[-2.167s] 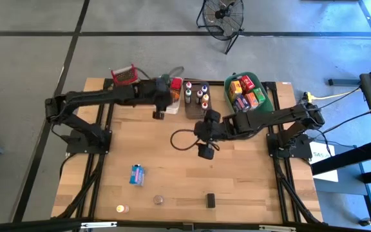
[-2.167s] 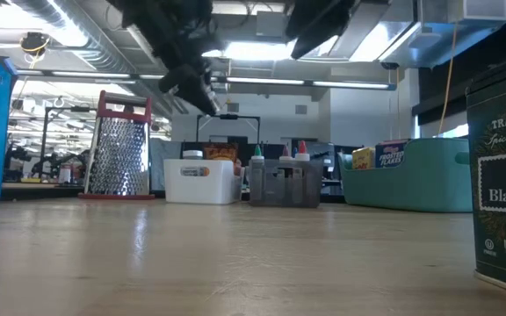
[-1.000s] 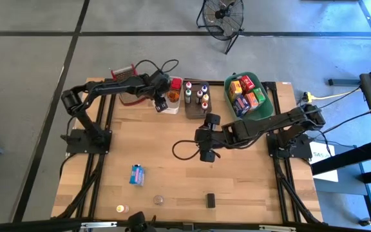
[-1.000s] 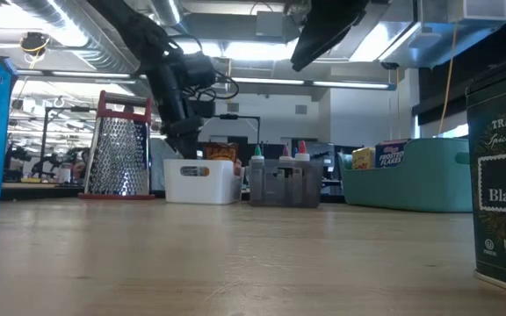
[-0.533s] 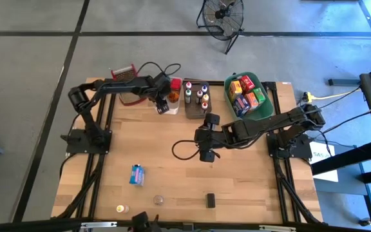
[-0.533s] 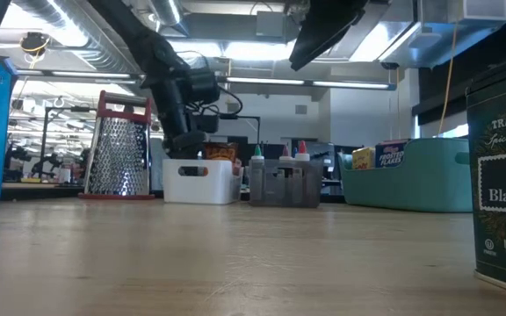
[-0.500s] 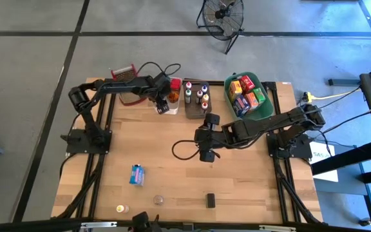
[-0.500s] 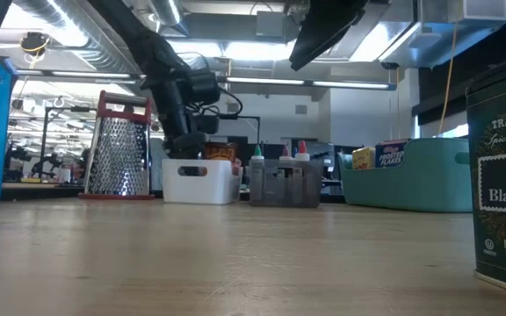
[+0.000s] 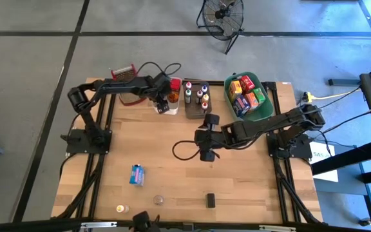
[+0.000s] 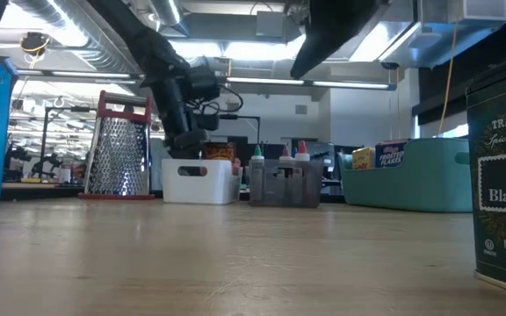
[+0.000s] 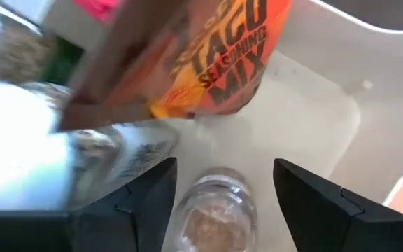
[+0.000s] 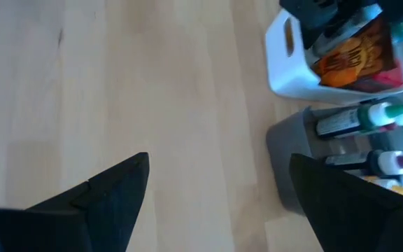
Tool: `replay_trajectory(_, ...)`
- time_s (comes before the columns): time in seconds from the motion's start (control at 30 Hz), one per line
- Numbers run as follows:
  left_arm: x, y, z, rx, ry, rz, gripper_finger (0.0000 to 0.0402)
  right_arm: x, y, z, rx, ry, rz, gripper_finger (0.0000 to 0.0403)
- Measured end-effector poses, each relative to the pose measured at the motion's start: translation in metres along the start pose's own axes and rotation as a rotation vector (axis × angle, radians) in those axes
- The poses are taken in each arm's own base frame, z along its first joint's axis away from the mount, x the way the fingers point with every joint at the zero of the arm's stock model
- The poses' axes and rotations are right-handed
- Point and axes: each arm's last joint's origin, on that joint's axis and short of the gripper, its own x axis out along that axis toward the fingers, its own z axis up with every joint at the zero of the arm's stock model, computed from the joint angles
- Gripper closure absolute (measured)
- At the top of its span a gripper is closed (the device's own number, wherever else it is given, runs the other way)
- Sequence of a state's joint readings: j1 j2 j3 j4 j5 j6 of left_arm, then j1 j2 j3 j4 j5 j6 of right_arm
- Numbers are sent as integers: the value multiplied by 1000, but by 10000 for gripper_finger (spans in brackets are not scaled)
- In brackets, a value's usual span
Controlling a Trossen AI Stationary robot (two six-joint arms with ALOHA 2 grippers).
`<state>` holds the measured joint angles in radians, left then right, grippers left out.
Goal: Pick & Place Kitchen Items
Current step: Put the black seasoning can into the white bin
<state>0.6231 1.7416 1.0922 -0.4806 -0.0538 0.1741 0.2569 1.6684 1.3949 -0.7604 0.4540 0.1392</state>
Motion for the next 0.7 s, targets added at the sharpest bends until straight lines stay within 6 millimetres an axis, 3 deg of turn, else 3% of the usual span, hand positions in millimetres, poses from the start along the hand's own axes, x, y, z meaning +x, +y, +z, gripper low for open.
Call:
replay_trajectory(0.17,-37,-5,12,-8,-90,10,170,-2,2,1,-21,-25,-52,56)
replay_trajectory(0.37,-106,-24,19,6,-225,-15,167,-4,6,1,-35,-34,-57,56)
replay_trajectory(0.57,-174,-54,-1,25,-371,-129,169,-6,10,0,-45,-35,-44,56)
replay_trajectory(0.7,-207,-75,-24,61,-385,-207,168,-7,15,-2,-102,-15,43,56)
